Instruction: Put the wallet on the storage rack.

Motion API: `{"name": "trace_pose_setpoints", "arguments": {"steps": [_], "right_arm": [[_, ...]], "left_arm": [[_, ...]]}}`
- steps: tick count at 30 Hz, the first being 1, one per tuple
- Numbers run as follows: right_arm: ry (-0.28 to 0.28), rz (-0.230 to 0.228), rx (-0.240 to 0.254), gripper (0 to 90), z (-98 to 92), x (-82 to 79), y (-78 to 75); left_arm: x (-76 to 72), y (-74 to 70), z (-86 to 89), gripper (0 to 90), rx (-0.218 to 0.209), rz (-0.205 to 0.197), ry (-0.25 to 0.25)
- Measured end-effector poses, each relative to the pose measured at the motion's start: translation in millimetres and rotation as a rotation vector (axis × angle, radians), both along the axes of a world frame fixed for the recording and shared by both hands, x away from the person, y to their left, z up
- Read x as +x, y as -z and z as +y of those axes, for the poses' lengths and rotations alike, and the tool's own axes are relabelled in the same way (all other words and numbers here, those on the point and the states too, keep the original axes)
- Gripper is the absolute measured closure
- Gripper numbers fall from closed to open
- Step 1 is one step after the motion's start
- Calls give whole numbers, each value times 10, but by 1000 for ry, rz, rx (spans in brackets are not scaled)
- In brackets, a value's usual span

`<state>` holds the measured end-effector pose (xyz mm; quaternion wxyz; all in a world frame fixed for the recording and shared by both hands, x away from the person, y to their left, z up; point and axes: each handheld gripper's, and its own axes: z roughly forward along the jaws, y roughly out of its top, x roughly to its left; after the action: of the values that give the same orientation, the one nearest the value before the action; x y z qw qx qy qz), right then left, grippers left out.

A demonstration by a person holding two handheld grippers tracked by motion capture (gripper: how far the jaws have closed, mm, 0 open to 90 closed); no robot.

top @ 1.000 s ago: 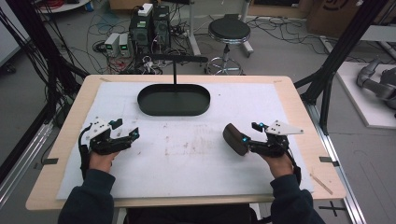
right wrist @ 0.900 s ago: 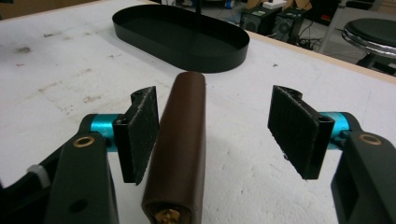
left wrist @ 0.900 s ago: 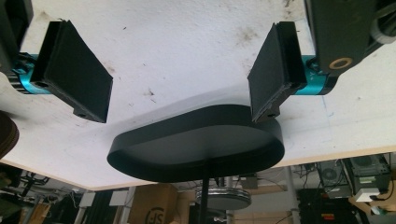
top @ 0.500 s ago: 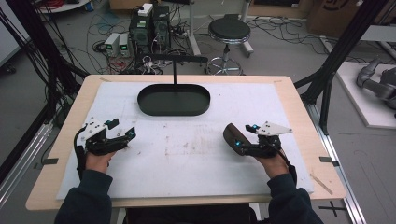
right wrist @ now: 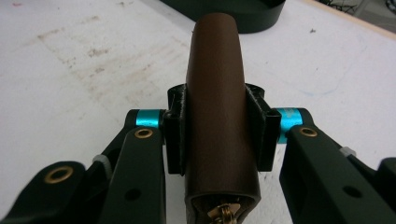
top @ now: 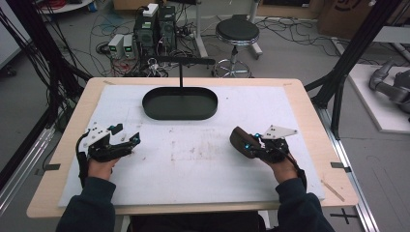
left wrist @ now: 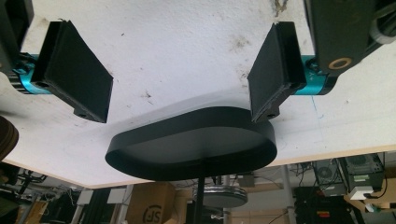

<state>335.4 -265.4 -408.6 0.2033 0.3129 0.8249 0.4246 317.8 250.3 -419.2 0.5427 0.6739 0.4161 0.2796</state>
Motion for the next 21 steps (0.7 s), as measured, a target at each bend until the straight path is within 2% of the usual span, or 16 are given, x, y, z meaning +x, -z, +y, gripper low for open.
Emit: {"name": "trace_pose_setpoints", "arguments": {"steps": [4, 11, 15, 21], "right_arm": [[-4, -23, 11, 654, 8, 34, -74], [-13, -16, 16, 657, 97, 176, -172], [-29, -36, 35, 659, 238, 337, -276], [-53, -26, 55, 664, 522, 646, -373]], "left_arm": [[2, 7, -7, 219, 6, -2, 8], [4, 24, -9, 219, 20, -3, 24], [-1, 33, 8, 219, 27, -1, 31], [-11, 37, 47, 219, 33, -13, 32]]}}
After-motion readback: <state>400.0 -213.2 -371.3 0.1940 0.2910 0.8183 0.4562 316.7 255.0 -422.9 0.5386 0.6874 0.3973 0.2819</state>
